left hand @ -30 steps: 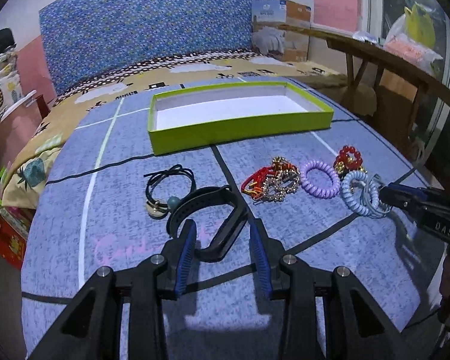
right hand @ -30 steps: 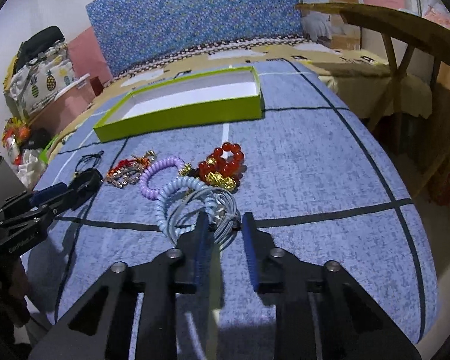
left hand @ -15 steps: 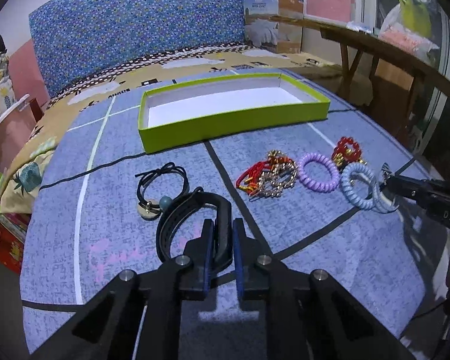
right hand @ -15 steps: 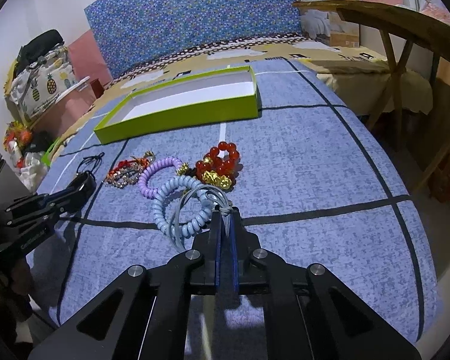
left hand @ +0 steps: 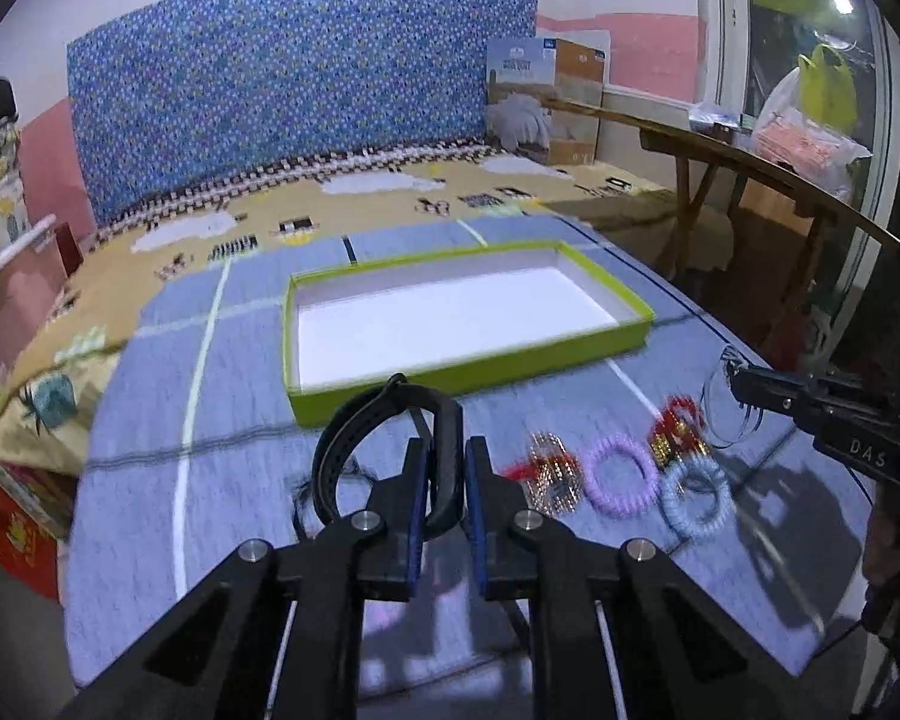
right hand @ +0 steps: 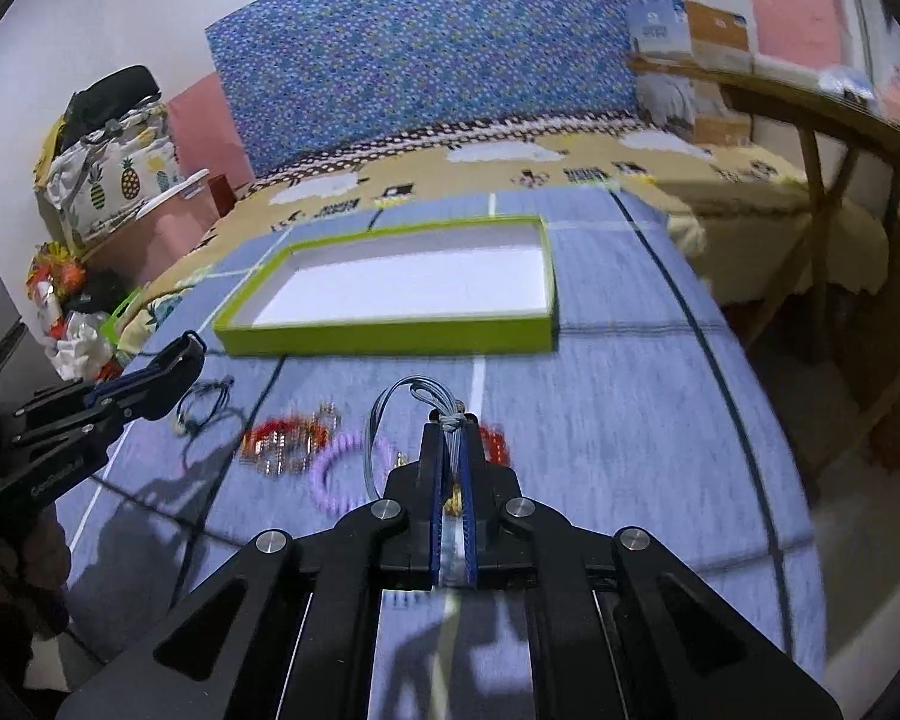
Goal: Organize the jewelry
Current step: 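Carry both items into the green box and open both grippers, then grasp the red tassel keychain with the left gripper while the right gripper grasps the light blue coil bracelet, then carry the keychain and coil bracelet into the green box and release both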
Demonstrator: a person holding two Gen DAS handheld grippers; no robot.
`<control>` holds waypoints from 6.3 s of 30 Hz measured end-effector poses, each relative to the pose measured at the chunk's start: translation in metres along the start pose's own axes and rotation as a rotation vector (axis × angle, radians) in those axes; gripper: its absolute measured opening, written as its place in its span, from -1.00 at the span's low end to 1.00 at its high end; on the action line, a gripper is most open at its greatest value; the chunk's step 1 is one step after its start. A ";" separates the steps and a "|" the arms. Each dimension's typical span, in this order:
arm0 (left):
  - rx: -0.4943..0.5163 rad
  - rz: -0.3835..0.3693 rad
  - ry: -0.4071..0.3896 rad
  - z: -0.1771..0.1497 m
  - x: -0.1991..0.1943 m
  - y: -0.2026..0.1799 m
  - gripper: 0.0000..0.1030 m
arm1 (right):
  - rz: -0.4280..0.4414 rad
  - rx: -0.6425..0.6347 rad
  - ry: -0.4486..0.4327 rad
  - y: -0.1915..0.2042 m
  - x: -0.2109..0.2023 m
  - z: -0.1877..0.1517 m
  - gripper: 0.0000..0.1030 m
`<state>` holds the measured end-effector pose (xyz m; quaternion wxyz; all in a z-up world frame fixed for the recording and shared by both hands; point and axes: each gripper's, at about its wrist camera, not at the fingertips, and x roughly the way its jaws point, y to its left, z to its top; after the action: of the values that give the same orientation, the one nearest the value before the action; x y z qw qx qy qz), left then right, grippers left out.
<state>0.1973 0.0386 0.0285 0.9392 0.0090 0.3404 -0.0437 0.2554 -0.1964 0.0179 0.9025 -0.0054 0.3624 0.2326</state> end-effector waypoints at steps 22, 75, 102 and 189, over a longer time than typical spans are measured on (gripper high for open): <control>-0.009 0.120 0.135 0.087 0.156 0.044 -0.75 | -0.079 -0.068 0.167 -0.020 0.166 0.112 -0.90; -0.080 -0.042 -0.075 -0.034 -0.015 0.031 -0.46 | 0.019 -0.010 -0.019 0.003 0.000 -0.009 -0.33; 0.033 -0.176 0.049 -0.041 0.009 -0.017 -0.46 | 0.025 0.019 0.103 0.001 0.021 -0.046 -0.33; -0.052 0.014 0.082 0.050 0.113 0.056 -0.93 | -0.034 -0.062 0.127 -0.025 0.127 0.082 -0.81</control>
<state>0.3208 0.0833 -0.0062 0.9246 -0.0115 0.3798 -0.0280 0.3996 -0.1513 -0.0092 0.8809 -0.0544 0.4115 0.2274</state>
